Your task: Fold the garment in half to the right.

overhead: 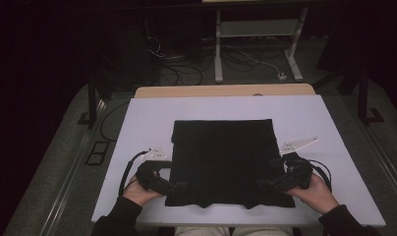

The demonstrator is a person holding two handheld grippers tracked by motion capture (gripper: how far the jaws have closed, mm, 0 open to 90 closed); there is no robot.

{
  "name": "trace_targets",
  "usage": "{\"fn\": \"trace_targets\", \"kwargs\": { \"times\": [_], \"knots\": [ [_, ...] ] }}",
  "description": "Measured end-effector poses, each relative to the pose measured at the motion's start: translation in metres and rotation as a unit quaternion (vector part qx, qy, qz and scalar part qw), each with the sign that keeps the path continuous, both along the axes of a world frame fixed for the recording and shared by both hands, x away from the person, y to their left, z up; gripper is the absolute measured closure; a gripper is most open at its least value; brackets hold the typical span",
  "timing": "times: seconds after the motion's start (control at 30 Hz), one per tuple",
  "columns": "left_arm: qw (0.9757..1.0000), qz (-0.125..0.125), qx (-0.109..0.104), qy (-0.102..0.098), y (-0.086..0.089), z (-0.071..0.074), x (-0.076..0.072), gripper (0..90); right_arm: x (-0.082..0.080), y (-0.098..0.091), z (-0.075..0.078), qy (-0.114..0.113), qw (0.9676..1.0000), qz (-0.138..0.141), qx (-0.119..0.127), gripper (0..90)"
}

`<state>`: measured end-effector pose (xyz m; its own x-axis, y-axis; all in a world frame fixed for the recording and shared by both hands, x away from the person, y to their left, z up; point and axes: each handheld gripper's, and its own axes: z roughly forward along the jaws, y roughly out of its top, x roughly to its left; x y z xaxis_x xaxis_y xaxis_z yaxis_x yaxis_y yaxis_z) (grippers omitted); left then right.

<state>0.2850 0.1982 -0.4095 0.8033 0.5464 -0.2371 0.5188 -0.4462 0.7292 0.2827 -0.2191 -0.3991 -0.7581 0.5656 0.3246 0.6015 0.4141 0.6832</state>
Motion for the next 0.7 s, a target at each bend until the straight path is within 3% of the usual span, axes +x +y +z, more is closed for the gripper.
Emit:
{"fn": "trace_targets", "kwargs": {
  "times": [0.27,0.7],
  "knots": [
    [0.9989,0.037,-0.018,-0.024,0.012,0.002,-0.003,0.0,0.011,-0.004,0.007,-0.015,0.9998,-0.014,0.007,0.0],
    [0.998,0.051,-0.02,-0.032,0.026,-0.002,-0.01,0.0,0.038,0.005,0.023,-0.043,0.9989,-0.017,0.001,0.0]
  ]
}}
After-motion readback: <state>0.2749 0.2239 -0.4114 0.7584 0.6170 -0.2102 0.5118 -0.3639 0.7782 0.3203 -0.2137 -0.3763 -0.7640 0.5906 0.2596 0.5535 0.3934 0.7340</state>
